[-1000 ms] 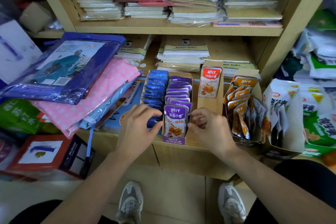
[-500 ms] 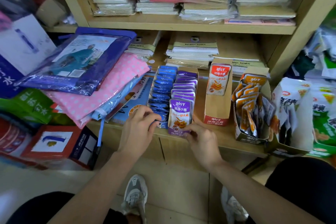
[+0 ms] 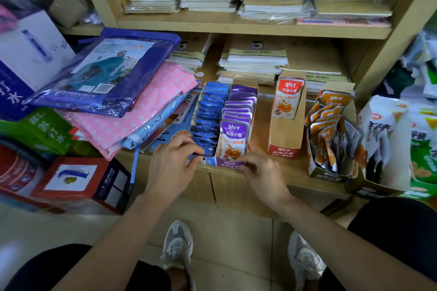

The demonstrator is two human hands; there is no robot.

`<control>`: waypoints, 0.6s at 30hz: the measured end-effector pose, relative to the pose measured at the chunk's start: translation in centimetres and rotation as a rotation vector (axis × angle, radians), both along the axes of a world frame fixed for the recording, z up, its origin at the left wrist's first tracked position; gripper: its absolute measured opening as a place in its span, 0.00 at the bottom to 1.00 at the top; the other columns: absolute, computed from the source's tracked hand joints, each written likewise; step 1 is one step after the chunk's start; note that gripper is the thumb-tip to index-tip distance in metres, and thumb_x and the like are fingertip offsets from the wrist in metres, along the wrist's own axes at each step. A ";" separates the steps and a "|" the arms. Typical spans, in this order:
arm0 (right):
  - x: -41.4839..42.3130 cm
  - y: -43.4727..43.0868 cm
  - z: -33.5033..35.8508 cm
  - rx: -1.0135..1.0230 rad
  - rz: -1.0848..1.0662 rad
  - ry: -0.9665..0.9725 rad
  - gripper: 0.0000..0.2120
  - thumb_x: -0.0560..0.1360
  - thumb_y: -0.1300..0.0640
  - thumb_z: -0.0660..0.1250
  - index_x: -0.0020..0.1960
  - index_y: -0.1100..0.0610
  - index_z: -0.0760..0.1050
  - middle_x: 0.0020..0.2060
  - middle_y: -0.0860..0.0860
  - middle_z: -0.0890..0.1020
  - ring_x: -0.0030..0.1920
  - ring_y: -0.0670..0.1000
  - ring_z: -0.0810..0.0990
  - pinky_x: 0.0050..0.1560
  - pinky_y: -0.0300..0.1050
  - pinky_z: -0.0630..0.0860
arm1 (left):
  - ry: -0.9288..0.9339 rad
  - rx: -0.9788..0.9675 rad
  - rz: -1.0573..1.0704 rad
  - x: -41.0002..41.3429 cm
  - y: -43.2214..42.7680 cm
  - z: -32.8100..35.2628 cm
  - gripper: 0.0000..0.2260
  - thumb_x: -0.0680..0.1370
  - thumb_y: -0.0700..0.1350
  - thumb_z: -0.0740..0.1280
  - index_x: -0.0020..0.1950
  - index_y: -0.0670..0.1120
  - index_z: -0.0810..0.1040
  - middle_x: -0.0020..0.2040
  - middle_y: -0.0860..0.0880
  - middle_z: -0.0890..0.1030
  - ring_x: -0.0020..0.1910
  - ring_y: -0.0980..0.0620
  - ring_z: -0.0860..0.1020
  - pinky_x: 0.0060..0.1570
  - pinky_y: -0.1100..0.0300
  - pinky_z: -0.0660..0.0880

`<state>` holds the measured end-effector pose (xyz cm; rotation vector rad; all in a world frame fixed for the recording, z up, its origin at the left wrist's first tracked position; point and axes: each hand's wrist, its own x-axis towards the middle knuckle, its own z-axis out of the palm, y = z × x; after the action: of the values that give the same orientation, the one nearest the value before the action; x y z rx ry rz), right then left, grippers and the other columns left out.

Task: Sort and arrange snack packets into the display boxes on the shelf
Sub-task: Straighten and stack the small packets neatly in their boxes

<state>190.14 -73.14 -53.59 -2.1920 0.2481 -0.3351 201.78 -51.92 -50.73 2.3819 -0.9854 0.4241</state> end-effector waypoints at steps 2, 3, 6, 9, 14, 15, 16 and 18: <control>-0.7 -0.5 0.9 0.044 0.034 -0.002 0.18 0.78 0.57 0.71 0.67 0.50 0.77 0.62 0.43 0.78 0.63 0.39 0.76 0.58 0.38 0.80 | -0.011 0.002 0.053 -0.7 -0.6 0.7 0.07 0.69 0.47 0.76 0.46 0.52 0.84 0.48 0.55 0.79 0.46 0.50 0.82 0.45 0.49 0.78; -1.2 -0.8 1.5 0.041 0.015 -0.017 0.19 0.78 0.55 0.70 0.69 0.49 0.76 0.62 0.44 0.80 0.61 0.39 0.78 0.56 0.39 0.81 | -0.036 -0.010 0.075 -1.0 -1.0 1.1 0.08 0.68 0.48 0.75 0.46 0.52 0.84 0.47 0.55 0.79 0.46 0.50 0.82 0.46 0.51 0.77; -2.6 -2.4 2.6 -0.183 -0.166 -0.076 0.21 0.78 0.55 0.70 0.70 0.49 0.74 0.63 0.46 0.79 0.51 0.43 0.83 0.50 0.44 0.83 | -0.112 -0.083 0.065 -1.9 -2.8 2.5 0.09 0.68 0.49 0.72 0.46 0.50 0.83 0.45 0.53 0.79 0.45 0.48 0.79 0.46 0.51 0.75; -3.2 -3.8 2.5 -0.327 -0.237 0.179 0.32 0.78 0.50 0.70 0.78 0.48 0.60 0.78 0.48 0.61 0.66 0.51 0.77 0.65 0.49 0.77 | -0.087 -0.099 -0.021 -2.5 -5.2 3.0 0.12 0.69 0.50 0.70 0.51 0.50 0.84 0.47 0.53 0.79 0.47 0.47 0.79 0.48 0.48 0.76; -3.7 -4.3 0.9 -0.402 -0.172 0.241 0.32 0.77 0.50 0.69 0.78 0.53 0.61 0.72 0.50 0.68 0.71 0.55 0.71 0.71 0.51 0.68 | -0.040 -0.006 -0.212 -3.4 -8.8 2.6 0.14 0.74 0.52 0.68 0.57 0.51 0.84 0.50 0.55 0.81 0.51 0.49 0.77 0.52 0.49 0.75; -4.2 -4.2 0.9 -0.422 -0.152 0.209 0.30 0.77 0.52 0.69 0.76 0.54 0.65 0.69 0.51 0.71 0.68 0.56 0.73 0.69 0.51 0.70 | -0.037 0.020 -0.244 -3.6 -9.3 2.4 0.14 0.75 0.53 0.67 0.58 0.52 0.84 0.51 0.56 0.80 0.52 0.50 0.77 0.54 0.50 0.75; -4.7 -4.1 0.8 -0.438 -0.124 0.187 0.28 0.76 0.54 0.69 0.74 0.55 0.67 0.66 0.51 0.73 0.65 0.57 0.74 0.67 0.52 0.72 | -0.042 0.051 -0.270 -3.7 -9.7 2.2 0.14 0.75 0.53 0.68 0.59 0.52 0.83 0.52 0.56 0.80 0.54 0.51 0.76 0.55 0.50 0.74; -5.7 -4.0 0.6 -0.441 -0.071 0.141 0.26 0.74 0.58 0.69 0.71 0.56 0.71 0.63 0.52 0.76 0.62 0.58 0.76 0.65 0.53 0.75 | -0.081 0.127 -0.307 -4.1 -10.3 1.6 0.14 0.75 0.53 0.71 0.60 0.52 0.83 0.54 0.57 0.81 0.55 0.51 0.76 0.56 0.51 0.74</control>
<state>184.42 -77.11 -52.96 -2.6512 0.3576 -0.2948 197.66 -62.18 -49.17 2.2828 -1.4269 0.3523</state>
